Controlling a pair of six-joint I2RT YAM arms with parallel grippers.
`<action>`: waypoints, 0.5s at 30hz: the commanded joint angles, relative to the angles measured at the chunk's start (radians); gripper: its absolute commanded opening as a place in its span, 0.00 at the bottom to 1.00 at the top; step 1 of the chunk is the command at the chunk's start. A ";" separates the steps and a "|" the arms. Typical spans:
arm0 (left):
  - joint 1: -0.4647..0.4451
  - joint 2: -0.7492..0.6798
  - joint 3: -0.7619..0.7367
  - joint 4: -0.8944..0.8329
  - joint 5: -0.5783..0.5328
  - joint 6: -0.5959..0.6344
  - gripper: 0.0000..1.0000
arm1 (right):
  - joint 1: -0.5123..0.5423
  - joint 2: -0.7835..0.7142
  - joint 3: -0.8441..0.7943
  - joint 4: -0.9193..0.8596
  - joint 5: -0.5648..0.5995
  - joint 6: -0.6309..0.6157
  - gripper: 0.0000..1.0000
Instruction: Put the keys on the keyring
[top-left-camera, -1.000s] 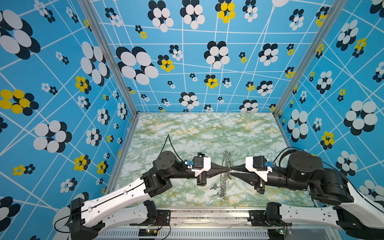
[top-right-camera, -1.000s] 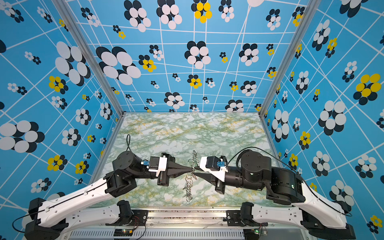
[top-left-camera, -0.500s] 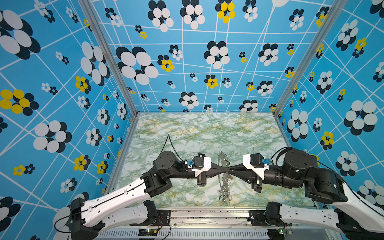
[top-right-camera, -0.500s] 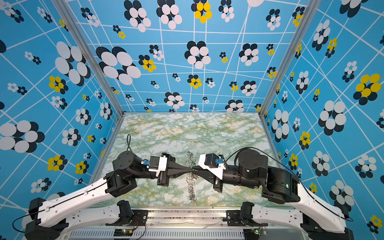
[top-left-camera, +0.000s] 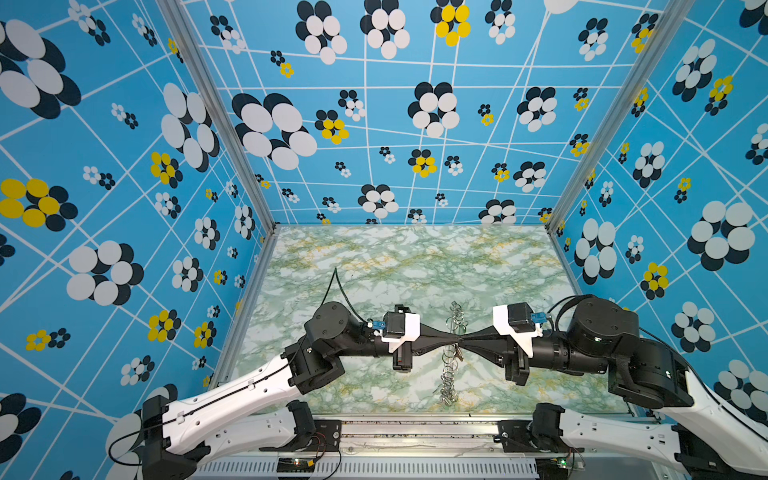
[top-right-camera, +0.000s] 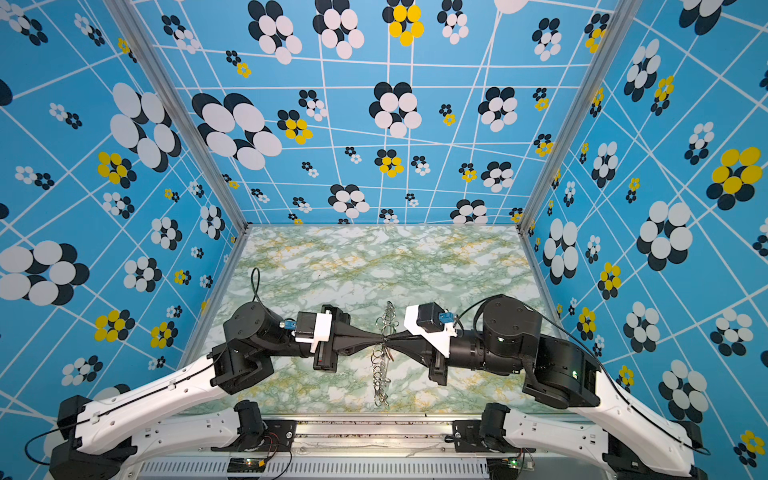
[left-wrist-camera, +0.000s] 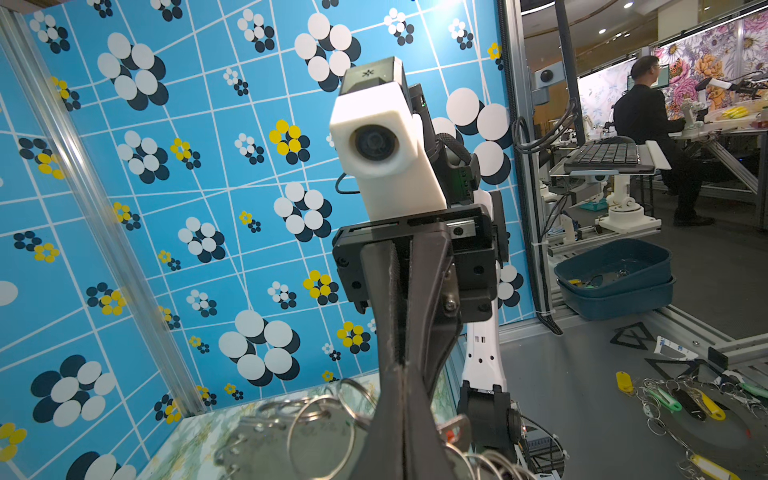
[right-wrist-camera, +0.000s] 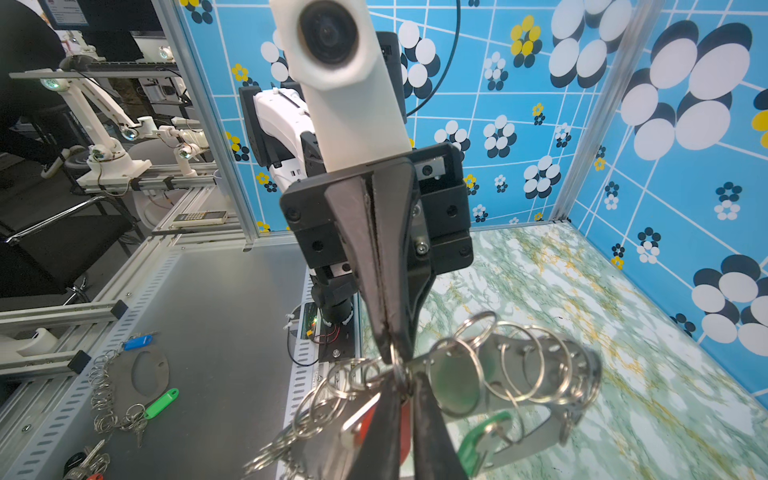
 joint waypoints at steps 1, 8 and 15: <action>0.007 -0.012 0.018 0.059 0.022 -0.017 0.00 | -0.008 -0.011 -0.018 0.048 -0.025 0.022 0.10; 0.008 -0.014 0.017 0.062 0.025 -0.020 0.00 | -0.012 -0.008 -0.028 0.065 -0.038 0.030 0.13; 0.008 -0.017 0.016 0.056 0.022 -0.018 0.00 | -0.018 -0.006 -0.025 0.055 -0.047 0.033 0.00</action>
